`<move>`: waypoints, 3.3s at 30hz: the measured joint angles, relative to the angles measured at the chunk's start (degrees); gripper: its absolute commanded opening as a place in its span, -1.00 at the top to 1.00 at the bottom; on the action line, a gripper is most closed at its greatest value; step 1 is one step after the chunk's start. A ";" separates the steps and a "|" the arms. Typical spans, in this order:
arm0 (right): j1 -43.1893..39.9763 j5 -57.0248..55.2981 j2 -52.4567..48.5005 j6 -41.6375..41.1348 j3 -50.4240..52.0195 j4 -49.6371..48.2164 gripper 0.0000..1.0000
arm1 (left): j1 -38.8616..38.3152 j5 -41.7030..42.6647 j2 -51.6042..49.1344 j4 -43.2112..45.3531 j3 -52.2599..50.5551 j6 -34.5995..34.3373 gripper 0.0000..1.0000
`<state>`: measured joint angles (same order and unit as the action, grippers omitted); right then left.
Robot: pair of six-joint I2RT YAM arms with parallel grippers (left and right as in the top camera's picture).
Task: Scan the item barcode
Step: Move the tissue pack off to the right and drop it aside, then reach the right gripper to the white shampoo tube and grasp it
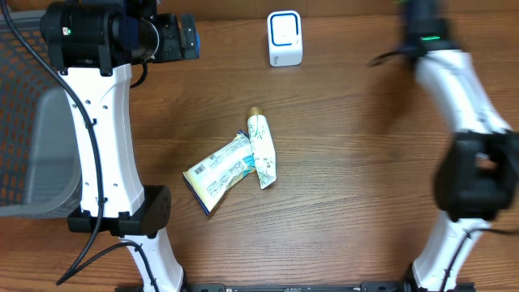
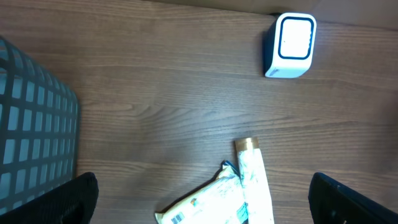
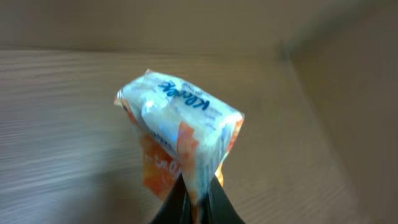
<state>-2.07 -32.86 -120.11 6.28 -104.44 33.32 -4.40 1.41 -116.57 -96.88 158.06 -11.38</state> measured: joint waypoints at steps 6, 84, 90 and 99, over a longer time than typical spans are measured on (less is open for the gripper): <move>-20.90 14.19 2.38 -16.15 -0.11 10.29 0.93 | 0.00 0.00 0.00 0.00 0.00 0.00 -0.99; 39.63 39.95 1.36 -18.51 6.75 19.19 -0.72 | 0.00 0.00 0.00 0.02 0.00 0.00 -0.99; 44.09 32.57 1.27 -20.74 6.88 15.43 -0.41 | 0.00 0.00 0.00 0.02 0.00 0.00 -0.99; 44.65 28.92 -0.70 -24.04 7.17 14.67 -0.17 | 0.00 0.00 0.00 0.02 0.00 0.00 -0.99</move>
<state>42.59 -3.95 -120.81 -17.76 -97.27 47.99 -4.40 1.41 -116.57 -96.86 158.06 -11.38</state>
